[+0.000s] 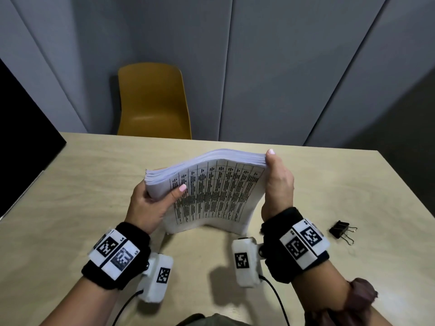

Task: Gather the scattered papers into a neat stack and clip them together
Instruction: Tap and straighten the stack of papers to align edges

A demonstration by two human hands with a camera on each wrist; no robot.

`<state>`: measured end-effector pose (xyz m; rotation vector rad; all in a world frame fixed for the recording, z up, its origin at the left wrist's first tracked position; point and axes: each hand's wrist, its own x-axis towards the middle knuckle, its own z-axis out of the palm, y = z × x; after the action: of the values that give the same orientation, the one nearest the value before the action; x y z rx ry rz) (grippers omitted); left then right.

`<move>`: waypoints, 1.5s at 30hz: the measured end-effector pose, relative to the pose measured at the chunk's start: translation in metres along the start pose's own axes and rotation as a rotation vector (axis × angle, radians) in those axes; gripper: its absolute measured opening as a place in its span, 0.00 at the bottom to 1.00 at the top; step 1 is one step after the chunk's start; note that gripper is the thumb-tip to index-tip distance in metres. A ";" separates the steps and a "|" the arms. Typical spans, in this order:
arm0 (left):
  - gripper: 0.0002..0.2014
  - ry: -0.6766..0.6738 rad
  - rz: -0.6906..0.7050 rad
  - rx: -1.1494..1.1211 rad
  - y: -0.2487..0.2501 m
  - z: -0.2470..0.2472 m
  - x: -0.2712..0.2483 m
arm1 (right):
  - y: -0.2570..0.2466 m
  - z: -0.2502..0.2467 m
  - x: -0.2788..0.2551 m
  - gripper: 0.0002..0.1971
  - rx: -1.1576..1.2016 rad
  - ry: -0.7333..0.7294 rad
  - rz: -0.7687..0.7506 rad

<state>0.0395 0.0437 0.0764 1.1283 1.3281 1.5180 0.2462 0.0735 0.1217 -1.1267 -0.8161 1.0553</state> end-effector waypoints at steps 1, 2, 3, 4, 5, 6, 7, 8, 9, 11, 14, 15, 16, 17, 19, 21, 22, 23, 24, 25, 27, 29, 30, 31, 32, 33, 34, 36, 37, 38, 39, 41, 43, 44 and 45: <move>0.12 -0.001 0.005 0.004 0.000 0.000 0.000 | 0.000 0.000 0.002 0.15 -0.006 0.003 0.006; 0.11 -0.006 0.006 0.011 0.002 0.001 -0.001 | 0.000 -0.001 0.002 0.14 -0.012 0.001 0.007; 0.11 -0.009 0.012 0.019 0.002 0.001 0.000 | 0.000 -0.001 0.002 0.14 -0.019 -0.006 0.004; 0.11 -0.012 0.019 0.030 0.004 0.002 -0.001 | -0.001 -0.001 0.001 0.14 -0.023 -0.016 -0.001; 0.11 -0.018 0.027 0.035 0.005 0.002 -0.001 | -0.002 -0.001 0.000 0.14 -0.026 -0.024 -0.008; 0.11 -0.025 0.030 0.041 0.008 0.002 -0.001 | -0.002 0.000 -0.002 0.14 -0.029 -0.028 -0.018; 0.12 -0.033 0.035 0.043 0.008 0.002 -0.001 | -0.002 0.000 -0.003 0.15 -0.032 -0.024 -0.027; 0.12 -0.034 0.037 0.047 0.009 0.002 -0.001 | -0.003 0.000 -0.004 0.15 -0.029 -0.013 -0.033; 0.12 -0.035 0.038 0.042 0.009 0.001 0.000 | -0.002 -0.001 -0.003 0.15 -0.031 -0.002 -0.039; 0.12 -0.020 0.067 0.038 0.013 0.002 -0.002 | -0.001 -0.001 0.000 0.17 -0.054 -0.003 -0.042; 0.30 0.101 0.212 0.060 0.025 0.008 -0.006 | 0.001 -0.002 -0.002 0.38 -0.061 -0.102 -0.046; 0.38 0.130 0.239 0.031 0.029 0.009 -0.007 | 0.001 -0.002 -0.006 0.46 -0.060 -0.125 -0.048; 0.45 0.157 0.231 0.016 0.034 0.012 -0.009 | 0.001 -0.003 -0.009 0.50 -0.057 -0.142 -0.055; 0.47 0.185 0.208 0.000 0.037 0.014 -0.008 | 0.000 -0.002 -0.012 0.53 -0.057 -0.147 -0.069; 0.41 0.280 0.141 -0.061 0.039 0.019 -0.002 | 0.000 -0.002 -0.015 0.54 -0.061 -0.140 -0.097; 0.28 0.340 0.065 -0.092 0.040 0.025 0.008 | 0.000 -0.001 -0.015 0.52 -0.069 -0.115 -0.111; 0.22 0.333 0.035 -0.091 0.041 0.027 0.012 | 0.001 0.000 -0.014 0.51 -0.069 -0.100 -0.115; 0.19 0.312 0.019 -0.095 0.042 0.028 0.014 | 0.001 0.000 -0.013 0.50 -0.073 -0.091 -0.118; 0.18 0.305 0.006 -0.096 0.042 0.028 0.015 | 0.003 0.000 -0.012 0.48 -0.069 -0.090 -0.124; 0.17 0.301 0.002 -0.103 0.041 0.027 0.016 | 0.003 0.000 -0.012 0.44 -0.057 -0.092 -0.133; 0.17 0.303 0.006 -0.121 0.042 0.027 0.015 | 0.007 -0.002 -0.011 0.35 -0.028 -0.084 -0.137; 0.16 0.306 0.027 -0.115 0.042 0.028 0.016 | 0.009 -0.003 -0.010 0.27 -0.017 -0.080 -0.125; 0.16 0.306 0.035 -0.114 0.041 0.027 0.017 | 0.009 -0.003 -0.009 0.22 -0.016 -0.073 -0.127; 0.17 0.299 0.042 -0.113 0.041 0.026 0.020 | 0.010 -0.003 -0.008 0.19 -0.020 -0.066 -0.134; 0.20 0.277 0.050 -0.109 0.040 0.025 0.020 | 0.009 -0.004 -0.008 0.18 -0.031 -0.075 -0.140; 0.22 0.233 0.065 -0.106 0.040 0.021 0.019 | 0.010 -0.006 -0.006 0.21 -0.033 -0.111 -0.139; 0.24 0.154 0.087 -0.117 0.038 0.017 0.018 | 0.011 -0.010 -0.004 0.28 -0.021 -0.180 -0.133; 0.28 -0.060 0.126 -0.151 0.028 0.002 0.014 | 0.014 -0.024 -0.002 0.37 -0.022 -0.343 -0.114; 0.32 -0.138 0.131 -0.128 0.022 -0.006 0.013 | 0.016 -0.031 0.000 0.34 -0.070 -0.404 -0.108; 0.35 -0.187 0.124 -0.058 0.015 -0.011 0.012 | 0.021 -0.037 0.002 0.31 -0.137 -0.442 -0.091; 0.37 -0.205 0.104 0.024 0.009 -0.012 0.011 | 0.025 -0.039 0.004 0.27 -0.201 -0.459 -0.058; 0.31 -0.150 0.018 0.080 0.003 -0.007 0.008 | 0.034 -0.039 0.007 0.20 -0.272 -0.448 0.000; 0.16 -0.054 -0.023 0.120 0.005 0.001 0.008 | 0.037 -0.033 0.008 0.20 -0.297 -0.417 -0.012; 0.14 -0.032 -0.004 0.157 0.007 0.003 0.008 | 0.036 -0.030 0.008 0.20 -0.271 -0.401 -0.032; 0.13 -0.019 0.034 0.175 0.010 0.004 0.010 | 0.032 -0.029 0.007 0.20 -0.221 -0.395 -0.063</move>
<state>0.0404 0.0527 0.0872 1.2771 1.4580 1.4333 0.2670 0.0741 0.0837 -1.0813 -1.2994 1.1738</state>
